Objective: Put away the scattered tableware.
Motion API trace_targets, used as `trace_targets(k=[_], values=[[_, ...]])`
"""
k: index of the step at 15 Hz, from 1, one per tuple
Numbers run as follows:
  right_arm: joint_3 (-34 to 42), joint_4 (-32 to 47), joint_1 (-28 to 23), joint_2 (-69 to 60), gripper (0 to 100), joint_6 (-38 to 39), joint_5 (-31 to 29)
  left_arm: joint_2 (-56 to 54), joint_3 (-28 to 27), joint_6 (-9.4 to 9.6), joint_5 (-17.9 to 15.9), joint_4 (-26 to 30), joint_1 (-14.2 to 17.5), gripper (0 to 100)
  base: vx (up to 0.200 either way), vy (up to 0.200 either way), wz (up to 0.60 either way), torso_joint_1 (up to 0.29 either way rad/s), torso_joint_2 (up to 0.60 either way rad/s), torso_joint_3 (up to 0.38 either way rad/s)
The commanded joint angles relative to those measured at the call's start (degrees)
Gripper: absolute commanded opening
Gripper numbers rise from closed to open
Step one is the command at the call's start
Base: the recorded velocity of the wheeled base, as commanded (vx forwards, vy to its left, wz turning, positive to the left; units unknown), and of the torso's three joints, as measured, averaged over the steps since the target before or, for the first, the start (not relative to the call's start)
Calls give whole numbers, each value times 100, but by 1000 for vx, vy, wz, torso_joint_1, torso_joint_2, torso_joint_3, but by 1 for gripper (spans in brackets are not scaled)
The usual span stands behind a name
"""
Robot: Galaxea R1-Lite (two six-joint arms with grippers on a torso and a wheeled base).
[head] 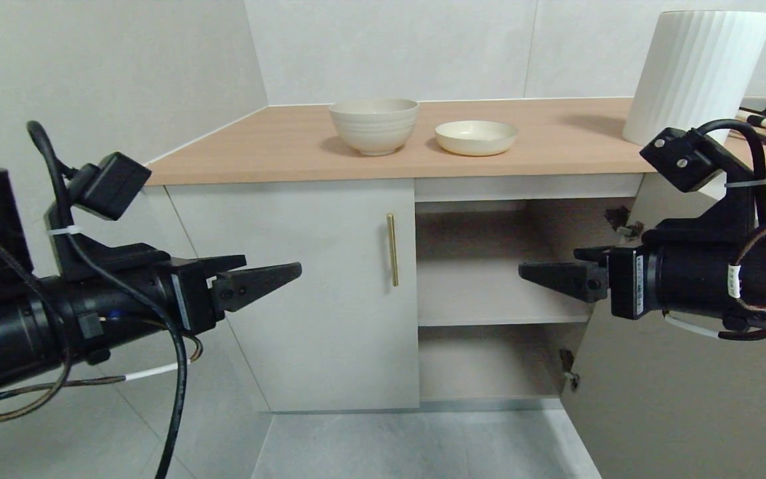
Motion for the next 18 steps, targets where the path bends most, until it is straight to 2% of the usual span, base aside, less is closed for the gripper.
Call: trace_targets(k=[1, 4, 5, 9, 16, 18], values=[[-5, 39, 93, 24, 100, 39, -14, -328, -268, -14, 25, 375, 43, 100, 0, 0, 0, 0, 0, 0], [-13, 39, 93, 121, 100, 83, -66, -354, -303, -23, 139, 410, 52, 100, 0, 0, 0, 0, 0, 0], [-31, 56, 128, 130, 100, 311, -66, -354, -303, -14, 165, 410, 69, 100, 0, 0, 0, 0, 0, 0], [-57, 47, 128, 95, 100, 452, -66, -328, -303, -14, 148, 401, 78, 100, 0, 0, 0, 0, 0, 0], [-13, 65, 128, 60, 100, 460, -23, -328, -338, -23, 130, 392, 201, 100, 200, 0, 0, 1, 0, 6], [83, 65, 119, -20, 100, 443, 144, -319, -374, -23, 121, 401, 236, 100, 200, 0, 0, 5, 2, 9]])
